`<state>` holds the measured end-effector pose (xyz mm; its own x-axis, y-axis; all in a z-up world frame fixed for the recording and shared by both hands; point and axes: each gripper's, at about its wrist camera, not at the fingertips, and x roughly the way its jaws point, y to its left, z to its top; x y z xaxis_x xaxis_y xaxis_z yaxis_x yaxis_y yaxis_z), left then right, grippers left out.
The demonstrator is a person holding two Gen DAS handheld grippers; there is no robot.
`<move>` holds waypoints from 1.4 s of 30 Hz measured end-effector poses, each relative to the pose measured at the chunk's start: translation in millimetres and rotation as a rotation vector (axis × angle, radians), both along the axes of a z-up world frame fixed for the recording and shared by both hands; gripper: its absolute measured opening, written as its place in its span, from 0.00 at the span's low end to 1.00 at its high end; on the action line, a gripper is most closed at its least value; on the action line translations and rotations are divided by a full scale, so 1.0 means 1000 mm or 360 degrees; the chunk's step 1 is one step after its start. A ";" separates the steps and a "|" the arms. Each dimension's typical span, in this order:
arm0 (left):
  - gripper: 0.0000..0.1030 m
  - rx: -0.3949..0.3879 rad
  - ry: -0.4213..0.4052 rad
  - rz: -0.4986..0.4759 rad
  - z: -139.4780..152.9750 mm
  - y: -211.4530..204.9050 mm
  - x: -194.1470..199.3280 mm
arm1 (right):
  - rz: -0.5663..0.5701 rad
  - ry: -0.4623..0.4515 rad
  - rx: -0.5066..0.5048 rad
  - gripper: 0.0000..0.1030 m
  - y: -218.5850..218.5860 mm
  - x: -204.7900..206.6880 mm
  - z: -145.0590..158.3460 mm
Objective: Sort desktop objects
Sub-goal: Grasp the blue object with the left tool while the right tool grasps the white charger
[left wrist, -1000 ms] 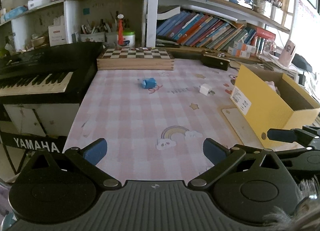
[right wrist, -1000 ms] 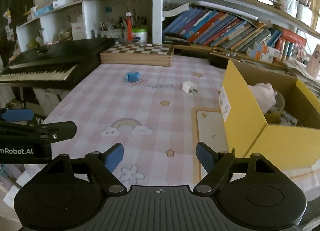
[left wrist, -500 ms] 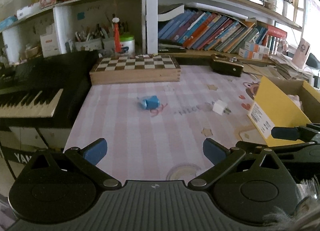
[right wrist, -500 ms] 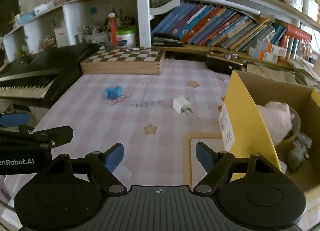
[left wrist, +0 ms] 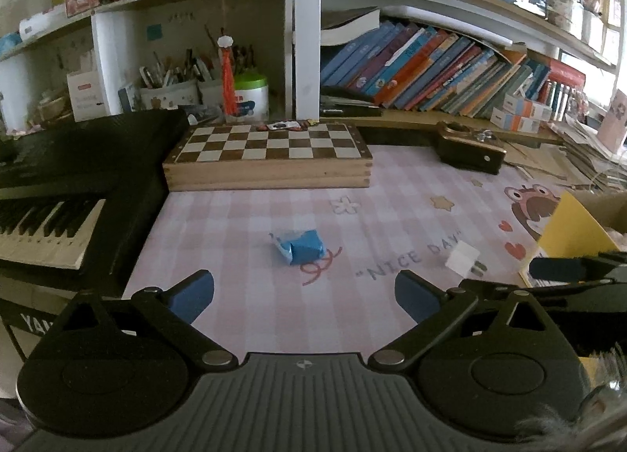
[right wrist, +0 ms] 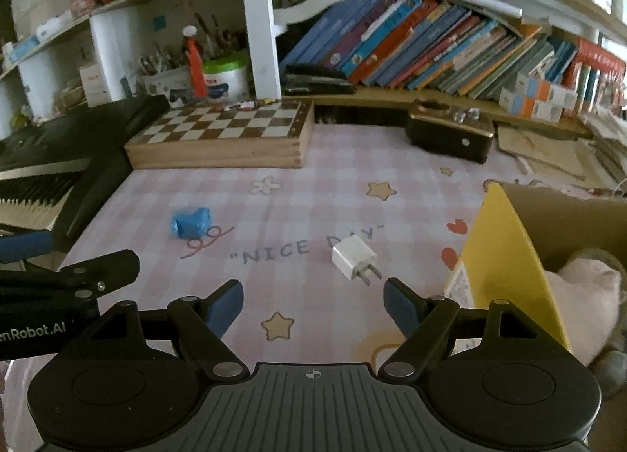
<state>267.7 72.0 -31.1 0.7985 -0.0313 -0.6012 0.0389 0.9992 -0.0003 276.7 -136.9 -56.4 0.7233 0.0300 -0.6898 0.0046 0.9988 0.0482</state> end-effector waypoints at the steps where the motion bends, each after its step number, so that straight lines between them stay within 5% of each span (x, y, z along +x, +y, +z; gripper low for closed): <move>1: 0.97 -0.0005 0.0004 0.0003 -0.002 0.001 0.005 | -0.0004 0.0010 0.0001 0.77 0.000 0.004 -0.002; 11: 0.94 0.0002 0.0070 0.0019 -0.022 -0.001 0.049 | -0.0020 0.0120 0.0021 0.67 -0.006 0.038 -0.022; 23: 0.69 0.0017 0.0183 0.0033 -0.056 -0.002 0.110 | -0.0108 0.0165 -0.0010 0.66 -0.016 0.068 -0.039; 28: 0.65 0.0022 0.0216 0.0047 -0.064 -0.001 0.123 | -0.0123 0.0184 -0.0015 0.61 -0.021 0.076 -0.046; 31: 0.48 0.0007 0.0248 0.0055 -0.068 0.001 0.127 | -0.0138 0.0197 -0.0021 0.52 -0.024 0.080 -0.051; 36: 0.40 0.0019 0.0251 0.0064 -0.070 0.000 0.127 | -0.0128 0.0182 -0.0016 0.35 -0.027 0.081 -0.053; 42: 0.36 -0.0005 0.0234 0.0053 -0.066 0.003 0.123 | -0.0100 0.0181 0.0005 0.35 -0.026 0.079 -0.051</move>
<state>391.2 75.5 -97.2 0.7025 -0.0080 -0.7116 0.0048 1.0000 -0.0065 355.5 -162.7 -107.8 0.6410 -0.0103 -0.7675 0.0726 0.9962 0.0472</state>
